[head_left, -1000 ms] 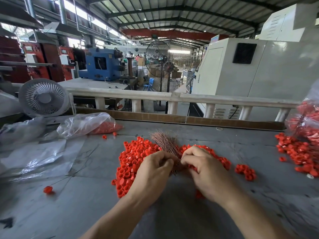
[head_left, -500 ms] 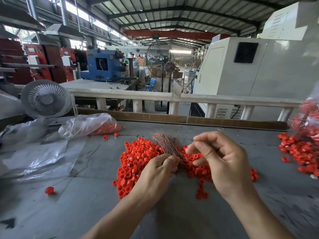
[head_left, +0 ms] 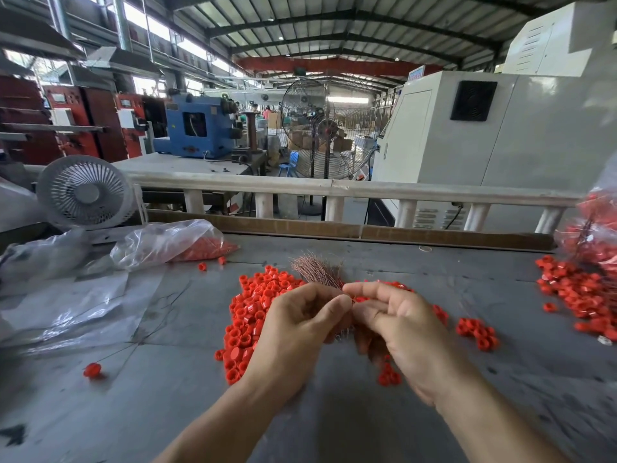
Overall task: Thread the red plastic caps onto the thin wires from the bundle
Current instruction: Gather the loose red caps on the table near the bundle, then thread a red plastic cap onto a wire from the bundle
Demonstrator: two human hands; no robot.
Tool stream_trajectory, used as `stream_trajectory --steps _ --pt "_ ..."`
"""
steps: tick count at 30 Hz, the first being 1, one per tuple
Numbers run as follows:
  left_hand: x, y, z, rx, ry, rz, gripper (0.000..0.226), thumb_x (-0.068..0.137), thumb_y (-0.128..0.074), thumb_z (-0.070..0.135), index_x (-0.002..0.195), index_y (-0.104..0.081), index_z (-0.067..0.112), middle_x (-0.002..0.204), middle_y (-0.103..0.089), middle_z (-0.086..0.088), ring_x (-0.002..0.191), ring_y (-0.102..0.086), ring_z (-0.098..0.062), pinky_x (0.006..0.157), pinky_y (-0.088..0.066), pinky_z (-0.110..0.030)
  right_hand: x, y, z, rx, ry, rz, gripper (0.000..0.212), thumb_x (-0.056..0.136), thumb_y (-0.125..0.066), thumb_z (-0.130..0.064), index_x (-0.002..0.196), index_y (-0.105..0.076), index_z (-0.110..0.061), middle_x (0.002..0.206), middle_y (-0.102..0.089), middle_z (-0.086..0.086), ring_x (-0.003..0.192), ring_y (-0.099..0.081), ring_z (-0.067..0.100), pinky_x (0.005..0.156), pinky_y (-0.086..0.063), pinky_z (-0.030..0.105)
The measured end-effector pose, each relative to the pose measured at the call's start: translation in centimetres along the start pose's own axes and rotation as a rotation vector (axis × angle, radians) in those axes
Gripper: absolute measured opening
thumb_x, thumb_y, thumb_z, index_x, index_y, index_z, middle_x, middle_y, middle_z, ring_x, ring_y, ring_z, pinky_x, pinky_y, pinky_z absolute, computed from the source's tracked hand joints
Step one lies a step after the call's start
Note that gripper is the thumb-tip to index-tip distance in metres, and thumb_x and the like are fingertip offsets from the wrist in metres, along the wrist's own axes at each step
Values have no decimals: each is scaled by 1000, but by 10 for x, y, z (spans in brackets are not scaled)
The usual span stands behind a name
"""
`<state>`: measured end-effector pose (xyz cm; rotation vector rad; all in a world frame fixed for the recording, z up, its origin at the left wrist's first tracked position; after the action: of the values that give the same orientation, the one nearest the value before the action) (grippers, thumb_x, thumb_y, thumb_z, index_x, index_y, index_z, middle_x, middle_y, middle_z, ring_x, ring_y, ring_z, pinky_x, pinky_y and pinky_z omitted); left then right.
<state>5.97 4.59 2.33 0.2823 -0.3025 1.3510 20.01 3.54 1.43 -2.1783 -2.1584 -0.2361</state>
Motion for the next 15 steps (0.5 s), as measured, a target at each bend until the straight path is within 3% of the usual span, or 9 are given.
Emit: stream_trajectory --steps 2,4,6,9,15 --pt "1 1 -2 23 8 4 10 94 -72 18 85 -77 17 73 -72 -10 68 -60 -17 63 -49 -32 -1 1 -3 -181 29 17 22 101 -63 -11 117 -67 -25 75 -75 9 53 -56 18 43 -39 27" --pt "1 2 -5 50 21 3 9 93 -73 18 85 -77 17 73 -74 -6 67 -62 -16 63 -49 -30 -2 0 -5 -326 71 22 24 101 -62 -11 120 -64 -26 70 -74 -3 47 -54 4 41 -39 16" --pt "1 2 -7 88 35 -1 7 92 -74 15 86 -76 16 73 -75 -6 66 -65 -14 61 -50 -25 -4 -4 -5 -403 87 4 28 101 -61 -9 121 -62 -28 70 -74 -11 47 -56 1 40 -37 10" --pt "0 3 -8 117 34 4 4 91 -75 11 88 -75 13 70 -74 -9 60 -64 -10 57 -48 -21 -6 -8 -6 -462 97 -28 31 100 -60 -5 118 -64 -30 80 -76 -12 52 -58 3 44 -40 14" --pt "1 5 -6 136 18 30 8 92 -73 7 85 -72 11 70 -76 -4 62 -70 -8 57 -48 -14 -6 -3 -6 -493 91 29 23 96 -61 -7 91 -70 -27 73 -75 -11 50 -57 4 39 -36 16"
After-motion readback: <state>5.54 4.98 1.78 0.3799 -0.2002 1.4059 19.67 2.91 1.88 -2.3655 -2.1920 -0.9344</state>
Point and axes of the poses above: each hand's wrist, its own x-axis towards the middle knuckle, its own y-axis out of the back of the hand, z = x × y, the point moved 9 cm from there along x, towards the middle knuckle
